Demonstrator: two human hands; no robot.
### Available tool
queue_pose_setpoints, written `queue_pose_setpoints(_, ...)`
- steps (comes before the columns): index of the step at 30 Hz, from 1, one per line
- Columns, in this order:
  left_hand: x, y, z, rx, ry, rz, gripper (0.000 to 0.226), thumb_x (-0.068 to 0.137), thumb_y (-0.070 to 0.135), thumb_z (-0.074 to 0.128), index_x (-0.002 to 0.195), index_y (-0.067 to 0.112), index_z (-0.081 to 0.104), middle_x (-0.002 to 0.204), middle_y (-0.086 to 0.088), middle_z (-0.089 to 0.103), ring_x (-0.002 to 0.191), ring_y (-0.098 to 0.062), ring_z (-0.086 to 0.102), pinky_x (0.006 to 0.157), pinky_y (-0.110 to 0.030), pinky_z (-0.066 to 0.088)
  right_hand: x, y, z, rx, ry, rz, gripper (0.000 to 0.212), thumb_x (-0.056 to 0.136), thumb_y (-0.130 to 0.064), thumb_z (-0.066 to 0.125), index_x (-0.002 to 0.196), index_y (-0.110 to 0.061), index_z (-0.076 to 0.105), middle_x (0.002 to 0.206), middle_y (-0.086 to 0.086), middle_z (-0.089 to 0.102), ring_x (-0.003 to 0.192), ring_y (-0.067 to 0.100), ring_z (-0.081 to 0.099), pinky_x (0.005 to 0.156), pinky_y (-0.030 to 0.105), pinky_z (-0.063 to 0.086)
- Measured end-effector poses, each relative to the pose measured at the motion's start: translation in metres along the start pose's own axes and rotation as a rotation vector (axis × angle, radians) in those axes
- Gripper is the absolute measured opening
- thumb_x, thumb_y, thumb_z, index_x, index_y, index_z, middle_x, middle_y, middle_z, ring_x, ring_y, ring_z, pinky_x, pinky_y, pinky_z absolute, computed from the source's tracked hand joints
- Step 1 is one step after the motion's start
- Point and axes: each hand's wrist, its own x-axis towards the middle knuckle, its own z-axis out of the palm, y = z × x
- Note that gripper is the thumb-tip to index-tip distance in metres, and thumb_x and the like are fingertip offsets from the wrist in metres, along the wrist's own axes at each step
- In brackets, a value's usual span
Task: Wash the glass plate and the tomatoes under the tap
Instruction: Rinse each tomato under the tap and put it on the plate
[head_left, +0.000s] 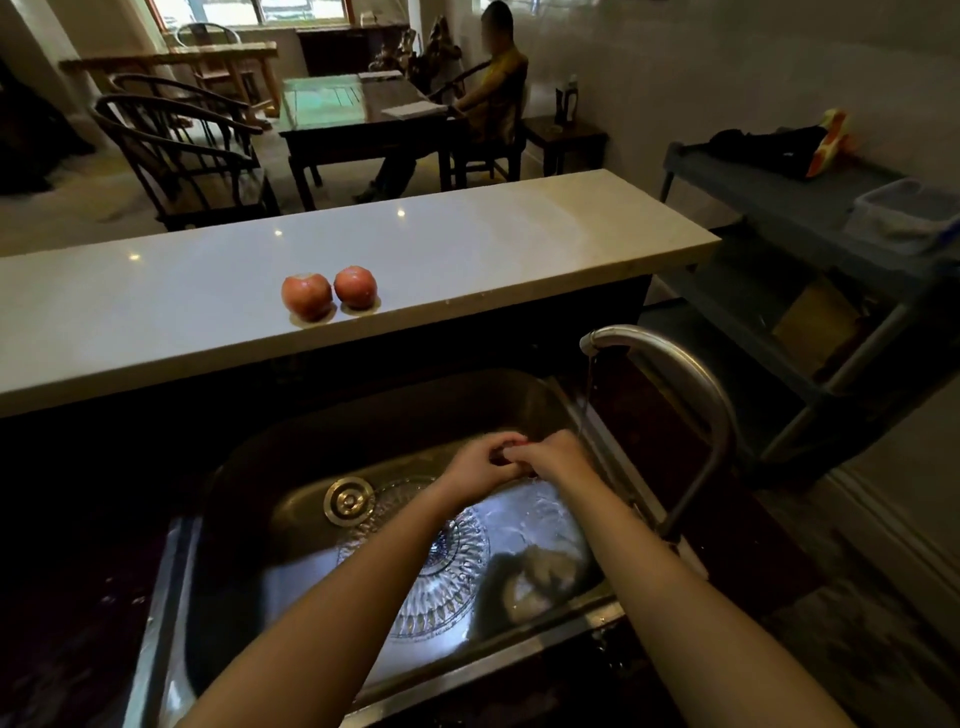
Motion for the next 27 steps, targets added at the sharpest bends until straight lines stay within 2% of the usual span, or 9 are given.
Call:
queue_pose_setpoints(3,-0.009,-0.006,-0.001,0.034,-0.028,-0.065,0.040,0.085,0.008,0.063,0.124,0.010,0.054,0.123,-0.013,0.060,0.104,-0.015,0.056,0.078,-0.005,0.043,0.002,0.005,0.012,-0.101,-0.023,0.005,0.041,0.073,-0.029,0.076,0.102,-0.002,0.065,0.104,0.016,0.068,0.095,0.027,0.065,0.074,0.030,0.050)
queue_pose_setpoints(6,-0.019,-0.002,-0.022,0.160,-0.005,-0.117,0.050,0.084,0.016,0.066,0.131,0.013,0.049,0.130,-0.009,0.057,0.117,-0.021,0.055,0.094,-0.023,0.042,0.005,0.007,0.025,-0.126,-0.068,-0.072,0.041,0.074,-0.028,0.076,0.107,-0.006,0.064,0.108,0.013,0.067,0.091,0.022,0.061,0.073,0.026,0.046)
queue_pose_setpoints(8,-0.031,0.003,-0.051,0.282,0.180,-0.115,0.052,0.085,0.019,0.066,0.133,0.015,0.048,0.133,-0.006,0.055,0.120,-0.020,0.053,0.103,-0.031,0.042,0.009,0.008,0.034,-0.145,-0.118,-0.152,0.041,0.075,-0.026,0.075,0.109,-0.008,0.061,0.110,0.011,0.065,0.086,0.018,0.057,0.070,0.023,0.047)
queue_pose_setpoints(10,-0.048,0.013,-0.083,0.415,0.443,-0.021,0.048,0.085,0.019,0.064,0.131,0.014,0.051,0.131,-0.007,0.056,0.121,-0.022,0.051,0.104,-0.036,0.041,0.013,0.010,0.045,-0.195,-0.164,-0.186,0.048,0.075,-0.027,0.076,0.114,-0.010,0.055,0.110,0.008,0.060,0.095,0.022,0.058,0.079,0.029,0.050)
queue_pose_setpoints(13,-0.077,0.021,-0.123,0.560,0.835,0.108,0.048,0.083,0.017,0.065,0.128,0.009,0.051,0.126,-0.011,0.058,0.119,-0.027,0.049,0.102,-0.035,0.037,0.025,0.015,0.070,-0.315,-0.239,-0.210,0.048,0.073,-0.025,0.078,0.113,-0.010,0.054,0.113,0.009,0.061,0.104,0.024,0.058,0.091,0.035,0.049)
queue_pose_setpoints(15,-0.088,0.022,-0.142,0.655,0.997,0.099,0.053,0.082,0.019,0.065,0.130,0.005,0.048,0.129,-0.016,0.054,0.122,-0.030,0.046,0.104,-0.035,0.034,0.033,0.020,0.089,-0.399,-0.269,-0.219,0.046,0.074,-0.021,0.077,0.113,-0.010,0.054,0.117,0.010,0.061,0.107,0.025,0.057,0.092,0.035,0.047)
queue_pose_setpoints(17,-0.086,0.017,-0.159,0.773,1.008,0.013,0.063,0.084,0.027,0.064,0.137,0.003,0.039,0.140,-0.020,0.043,0.132,-0.033,0.036,0.111,-0.039,0.028,0.041,0.024,0.106,-0.477,-0.302,-0.227,0.047,0.074,-0.019,0.076,0.115,-0.010,0.054,0.120,0.011,0.059,0.110,0.025,0.056,0.089,0.031,0.045)
queue_pose_setpoints(21,-0.067,-0.003,-0.186,0.935,0.834,-0.173,0.076,0.090,0.045,0.050,0.147,0.007,0.016,0.157,-0.015,0.013,0.146,-0.030,0.005,0.119,-0.045,0.002,0.058,0.029,0.131,-0.583,-0.316,-0.268,0.043,0.074,-0.011,0.074,0.113,-0.008,0.055,0.121,0.014,0.055,0.109,0.027,0.054,0.087,0.030,0.044)
queue_pose_setpoints(27,-0.053,-0.025,-0.183,1.069,0.871,-0.174,0.084,0.086,0.055,0.048,0.146,0.004,0.019,0.154,-0.018,0.021,0.145,-0.033,0.012,0.116,-0.049,-0.004,0.079,0.065,0.150,-0.736,-0.284,-0.343,0.028,0.083,-0.017,0.058,0.110,-0.018,0.059,0.120,0.010,0.060,0.110,0.030,0.055,0.087,0.032,0.047)
